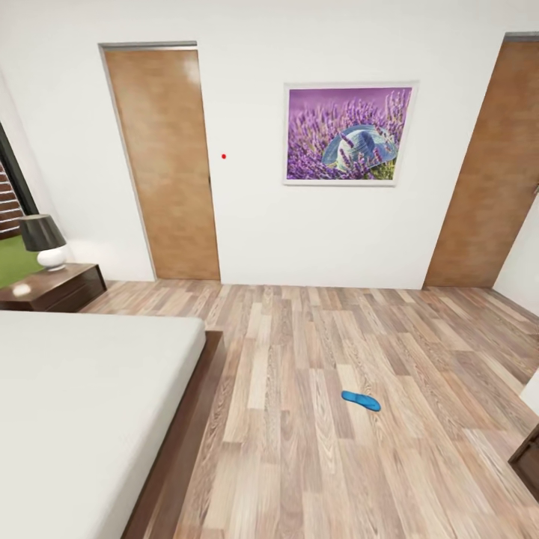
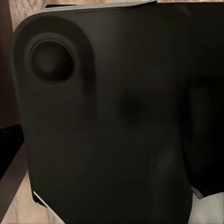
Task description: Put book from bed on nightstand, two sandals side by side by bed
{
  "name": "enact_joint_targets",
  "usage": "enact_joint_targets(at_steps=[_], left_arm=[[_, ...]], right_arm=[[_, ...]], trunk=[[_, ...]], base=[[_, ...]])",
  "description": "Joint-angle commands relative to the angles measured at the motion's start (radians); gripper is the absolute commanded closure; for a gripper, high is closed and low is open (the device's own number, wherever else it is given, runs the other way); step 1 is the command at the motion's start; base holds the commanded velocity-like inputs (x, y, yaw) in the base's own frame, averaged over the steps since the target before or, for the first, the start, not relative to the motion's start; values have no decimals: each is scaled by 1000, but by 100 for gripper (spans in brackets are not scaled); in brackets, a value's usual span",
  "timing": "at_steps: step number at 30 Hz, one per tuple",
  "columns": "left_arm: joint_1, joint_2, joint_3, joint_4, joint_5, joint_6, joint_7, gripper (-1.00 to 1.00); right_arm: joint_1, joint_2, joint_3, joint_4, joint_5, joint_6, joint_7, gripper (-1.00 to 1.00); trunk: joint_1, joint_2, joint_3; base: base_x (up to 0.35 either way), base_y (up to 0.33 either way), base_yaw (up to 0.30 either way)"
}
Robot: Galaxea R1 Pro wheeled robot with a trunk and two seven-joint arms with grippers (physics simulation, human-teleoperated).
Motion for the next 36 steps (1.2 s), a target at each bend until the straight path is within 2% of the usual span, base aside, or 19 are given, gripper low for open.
enact_joint_targets(at_steps=[1, 36], left_arm=[[0, 0, -1, 1, 0, -4, 0, -100], [0, -7, -1, 1, 0, -3, 1, -100]], right_arm=[[0, 0, 0, 0, 1, -3, 1, -100], [0, 0, 0, -1, 1, -3, 1, -100]], trunk=[[0, 0, -1], [0, 0, -1]], base=[[163, 0, -12], [198, 0, -2]])
